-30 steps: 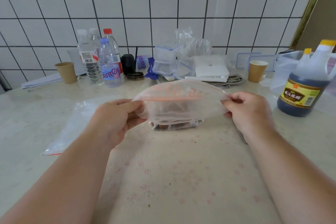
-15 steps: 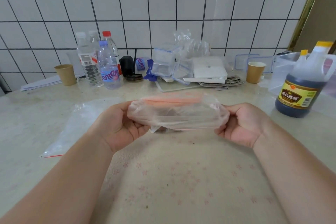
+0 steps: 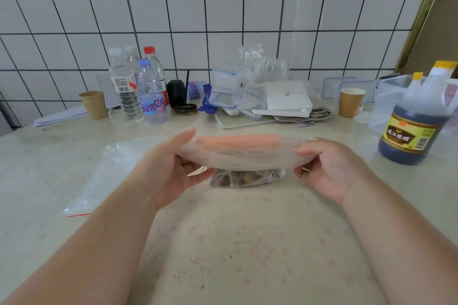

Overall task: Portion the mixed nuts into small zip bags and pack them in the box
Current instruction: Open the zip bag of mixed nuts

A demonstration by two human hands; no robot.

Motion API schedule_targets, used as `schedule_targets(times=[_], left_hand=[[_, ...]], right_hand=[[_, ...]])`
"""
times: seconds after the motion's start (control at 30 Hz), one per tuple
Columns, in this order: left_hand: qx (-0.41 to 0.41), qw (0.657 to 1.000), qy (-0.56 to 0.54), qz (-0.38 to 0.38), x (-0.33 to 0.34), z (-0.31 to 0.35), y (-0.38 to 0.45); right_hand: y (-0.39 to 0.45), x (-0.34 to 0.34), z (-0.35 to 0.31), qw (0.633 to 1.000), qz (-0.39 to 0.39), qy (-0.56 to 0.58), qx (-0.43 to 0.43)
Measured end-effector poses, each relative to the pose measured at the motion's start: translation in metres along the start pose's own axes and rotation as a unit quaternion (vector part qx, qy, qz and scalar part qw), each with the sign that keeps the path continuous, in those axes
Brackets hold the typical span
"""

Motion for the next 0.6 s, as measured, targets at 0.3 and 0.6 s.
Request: schedule_targets(times=[0.3,0.6], left_hand=[[0.035,0.894,0.393,0.213,-0.016,0.032,-0.017],[0.051,0.907,0.334,0.250,-0.049,0.035,-0.017]], right_hand=[[-0.028,-0.014,-0.042,0.886,0.216,-0.396,-0.110],[-0.036,-0.013,-0.063,0.808,0.257,-0.516,-0.122]])
Point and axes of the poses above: each hand's wrist, its own y-axis towards the middle knuckle, its own x-axis out of the palm, z = x × y, the point moved 10 cm from there along y, towards the middle knuckle, and after that the axes turned 15 degrees about -z, right-handed, at the moved point
